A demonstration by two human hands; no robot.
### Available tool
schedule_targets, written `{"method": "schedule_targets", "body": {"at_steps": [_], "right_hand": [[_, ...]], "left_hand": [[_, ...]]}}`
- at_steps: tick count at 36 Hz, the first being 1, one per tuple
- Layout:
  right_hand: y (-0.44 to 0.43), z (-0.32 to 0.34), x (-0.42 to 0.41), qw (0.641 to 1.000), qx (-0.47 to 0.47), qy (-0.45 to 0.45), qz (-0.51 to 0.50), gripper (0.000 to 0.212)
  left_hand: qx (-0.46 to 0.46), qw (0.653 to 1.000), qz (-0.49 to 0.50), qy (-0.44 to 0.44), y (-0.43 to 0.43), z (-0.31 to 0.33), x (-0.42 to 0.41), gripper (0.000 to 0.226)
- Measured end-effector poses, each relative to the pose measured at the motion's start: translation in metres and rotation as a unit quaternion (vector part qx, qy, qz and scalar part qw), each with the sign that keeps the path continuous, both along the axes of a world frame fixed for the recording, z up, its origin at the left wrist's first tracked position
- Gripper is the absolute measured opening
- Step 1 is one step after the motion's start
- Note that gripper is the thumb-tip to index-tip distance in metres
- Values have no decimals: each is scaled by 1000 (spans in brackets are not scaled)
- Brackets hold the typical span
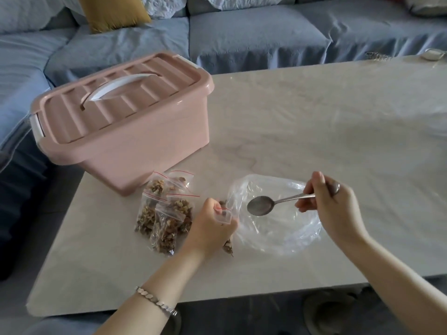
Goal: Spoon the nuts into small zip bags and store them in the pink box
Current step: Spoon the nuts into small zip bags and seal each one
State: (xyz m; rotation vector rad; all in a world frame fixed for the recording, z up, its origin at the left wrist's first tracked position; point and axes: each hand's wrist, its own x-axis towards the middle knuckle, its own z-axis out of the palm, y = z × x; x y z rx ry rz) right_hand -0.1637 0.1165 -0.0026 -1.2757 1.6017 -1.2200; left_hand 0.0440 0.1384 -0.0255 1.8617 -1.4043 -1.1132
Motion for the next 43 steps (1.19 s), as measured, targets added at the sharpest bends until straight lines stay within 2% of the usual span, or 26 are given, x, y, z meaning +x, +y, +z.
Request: {"method": "schedule_targets", "body": {"at_steps": [6, 12, 16, 21, 27, 36, 40, 43], "right_hand": [[23, -19, 11, 998, 46, -28, -30, 35], [37, -30, 21, 993, 92, -73, -5, 32], [39, -32, 25, 991, 106, -87, 8, 32], [38, -32, 27, 980, 131, -148, -8, 34], [38, -29, 17, 951, 190, -243, -31, 36], [35, -20, 0, 947, 195, -251, -36, 37], [32, -10, -12, 955, 174, -237, -43, 38], [28, 0, -20, 963, 149, -220, -44, 40]], "left_hand": [[17, 999, 6, 51, -4, -5, 2, 43], [-7, 998, 29, 53, -2, -6, 1, 27], [-33, 997, 42, 64, -2, -4, -3, 33], [-41, 998, 24, 40, -1, -6, -8, 29], [-86, 996, 38, 6, 0, -4, -1, 33], [-106, 993, 43, -28, 11, -5, 8, 31], [-157, 984, 84, 3, 17, -10, 11, 34], [-164, 983, 82, 24, 20, -14, 10, 37]]}}
